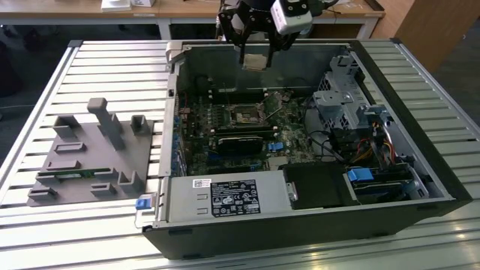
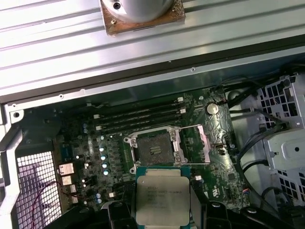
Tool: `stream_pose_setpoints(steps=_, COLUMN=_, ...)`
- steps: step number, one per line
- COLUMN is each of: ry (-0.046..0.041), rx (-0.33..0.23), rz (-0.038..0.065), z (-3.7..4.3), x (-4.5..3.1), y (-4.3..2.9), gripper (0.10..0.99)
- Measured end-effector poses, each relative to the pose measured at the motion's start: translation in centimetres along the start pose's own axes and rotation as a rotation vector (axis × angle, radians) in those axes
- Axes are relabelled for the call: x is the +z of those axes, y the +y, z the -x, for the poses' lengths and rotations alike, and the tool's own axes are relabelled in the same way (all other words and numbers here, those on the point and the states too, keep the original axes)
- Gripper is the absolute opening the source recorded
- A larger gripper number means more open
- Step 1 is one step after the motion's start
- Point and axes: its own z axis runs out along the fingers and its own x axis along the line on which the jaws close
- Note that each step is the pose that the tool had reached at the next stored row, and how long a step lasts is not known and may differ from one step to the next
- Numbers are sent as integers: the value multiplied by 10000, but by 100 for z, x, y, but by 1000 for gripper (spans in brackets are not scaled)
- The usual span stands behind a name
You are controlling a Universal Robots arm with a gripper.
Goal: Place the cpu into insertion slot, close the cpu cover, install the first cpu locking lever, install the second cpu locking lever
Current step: 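Place the cpu into insertion slot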
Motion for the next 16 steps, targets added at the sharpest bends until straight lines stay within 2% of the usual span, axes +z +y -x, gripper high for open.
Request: stream_pose_setpoints(steps=16, ry=-61, rx=680, rz=13, z=0, x=1, y=0, gripper=541)
